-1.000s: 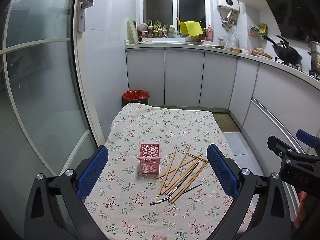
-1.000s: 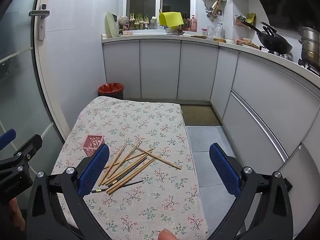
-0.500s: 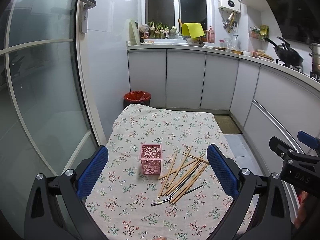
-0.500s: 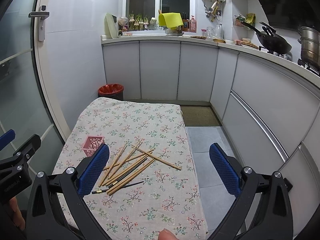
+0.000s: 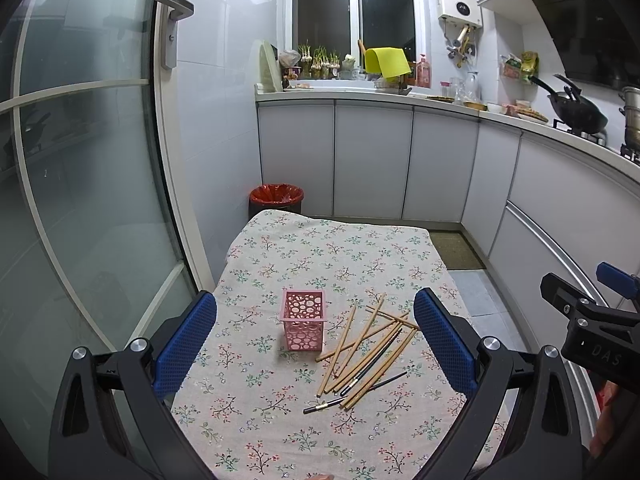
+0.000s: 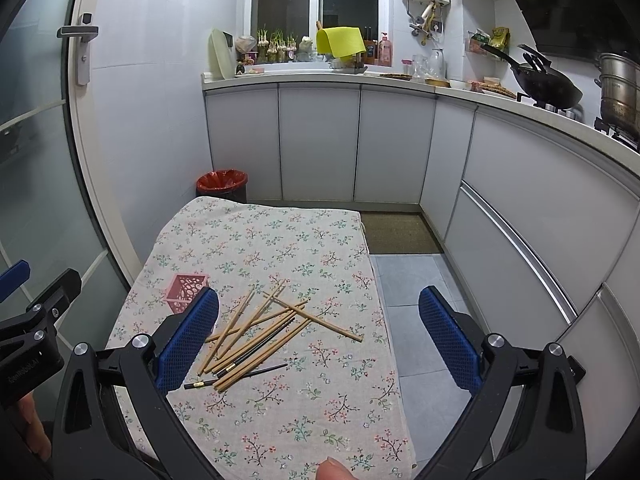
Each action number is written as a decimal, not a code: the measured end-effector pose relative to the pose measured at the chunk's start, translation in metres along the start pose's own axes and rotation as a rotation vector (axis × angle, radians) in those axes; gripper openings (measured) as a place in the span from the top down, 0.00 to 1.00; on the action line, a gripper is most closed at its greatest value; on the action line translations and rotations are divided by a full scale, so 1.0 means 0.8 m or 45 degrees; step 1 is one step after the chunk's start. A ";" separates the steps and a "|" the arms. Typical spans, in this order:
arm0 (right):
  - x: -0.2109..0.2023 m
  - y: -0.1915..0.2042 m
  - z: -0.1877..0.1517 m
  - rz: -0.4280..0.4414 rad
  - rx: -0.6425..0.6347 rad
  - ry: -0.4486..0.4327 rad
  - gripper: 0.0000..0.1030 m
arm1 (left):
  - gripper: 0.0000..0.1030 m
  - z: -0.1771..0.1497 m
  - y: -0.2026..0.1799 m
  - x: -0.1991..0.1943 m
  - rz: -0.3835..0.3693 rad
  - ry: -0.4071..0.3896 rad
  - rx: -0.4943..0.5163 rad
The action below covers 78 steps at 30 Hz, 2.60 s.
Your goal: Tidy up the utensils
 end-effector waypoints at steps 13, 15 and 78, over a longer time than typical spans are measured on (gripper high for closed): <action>-0.001 -0.001 0.001 -0.001 0.002 -0.006 0.07 | 0.07 0.000 0.002 0.000 0.006 -0.004 0.002; -0.002 -0.001 0.002 -0.001 0.004 -0.008 0.07 | 0.07 0.000 0.002 0.000 0.007 -0.004 0.003; 0.337 -0.060 -0.108 0.320 0.225 0.747 0.14 | 0.70 -0.136 -0.136 0.471 -0.111 0.937 0.291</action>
Point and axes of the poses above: each gripper's, at about its wrist camera, not at the fingertips, and x roughly the way its jaws point, y to its left, z to its top, the point moved 6 cm from there along x, roughly the way its jaws point, and after that the axes turned 13 degrees about -x, right-handed, at the moved point
